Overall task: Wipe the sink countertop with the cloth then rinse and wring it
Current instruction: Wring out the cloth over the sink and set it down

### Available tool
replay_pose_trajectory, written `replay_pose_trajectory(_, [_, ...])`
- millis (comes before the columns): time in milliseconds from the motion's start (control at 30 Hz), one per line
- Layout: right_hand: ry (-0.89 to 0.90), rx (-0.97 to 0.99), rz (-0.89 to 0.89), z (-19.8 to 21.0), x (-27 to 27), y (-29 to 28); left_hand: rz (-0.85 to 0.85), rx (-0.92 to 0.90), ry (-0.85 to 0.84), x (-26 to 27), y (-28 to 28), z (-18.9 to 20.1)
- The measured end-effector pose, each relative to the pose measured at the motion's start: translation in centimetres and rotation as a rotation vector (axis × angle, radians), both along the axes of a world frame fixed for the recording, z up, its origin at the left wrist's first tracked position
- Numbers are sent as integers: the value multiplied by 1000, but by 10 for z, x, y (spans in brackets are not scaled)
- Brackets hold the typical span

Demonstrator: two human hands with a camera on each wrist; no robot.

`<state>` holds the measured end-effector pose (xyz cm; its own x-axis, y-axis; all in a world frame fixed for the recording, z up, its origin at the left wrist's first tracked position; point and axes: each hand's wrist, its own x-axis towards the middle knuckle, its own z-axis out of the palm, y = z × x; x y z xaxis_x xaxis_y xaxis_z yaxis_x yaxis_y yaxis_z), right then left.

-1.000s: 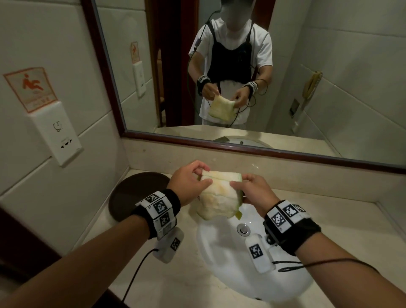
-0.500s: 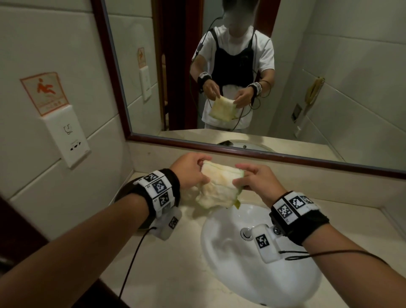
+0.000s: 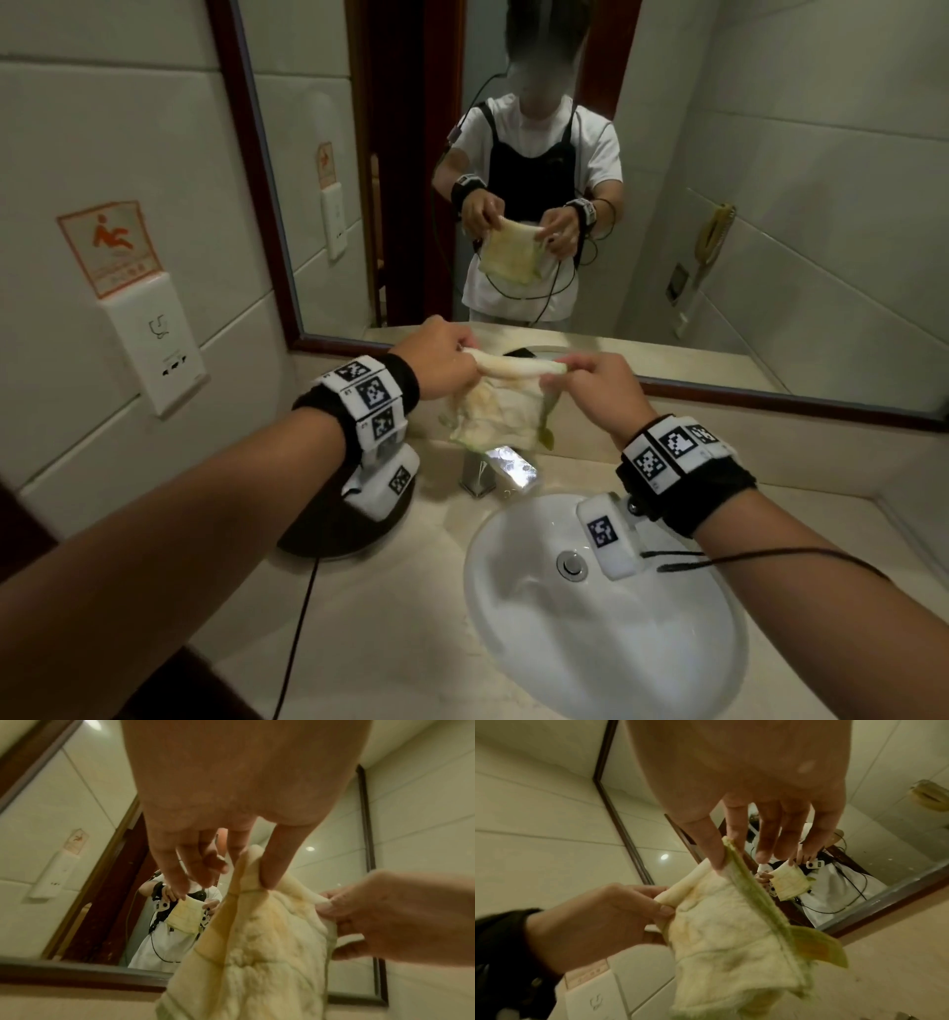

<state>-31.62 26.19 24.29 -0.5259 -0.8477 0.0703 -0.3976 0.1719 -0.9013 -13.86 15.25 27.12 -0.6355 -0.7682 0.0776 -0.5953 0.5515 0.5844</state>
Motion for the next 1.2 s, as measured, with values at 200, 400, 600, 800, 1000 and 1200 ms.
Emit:
replay_pose_trajectory(200, [-270,-1,30,3,3,-1,24,508,329,-5,6,-7])
replay_pose_trajectory(400, [-409,72,-19,-16,6,-1,168,431,436,-15,9,-45])
replay_pose_trajectory(600, [-514,71,-71,-39,10,-2,273,729,476,-6,10,-84])
replay_pose_trajectory(800, [-678,3,-81,-71,25,-4,257,1118,585,12,17,-110])
replay_pose_trajectory(1000, [-718,3,-90,-104,33,-13,296,1179,615,22,23,-144])
replay_pose_trajectory(1200, [-787,57,-53,-136,41,-29,404,1327,540,37,26,-181])
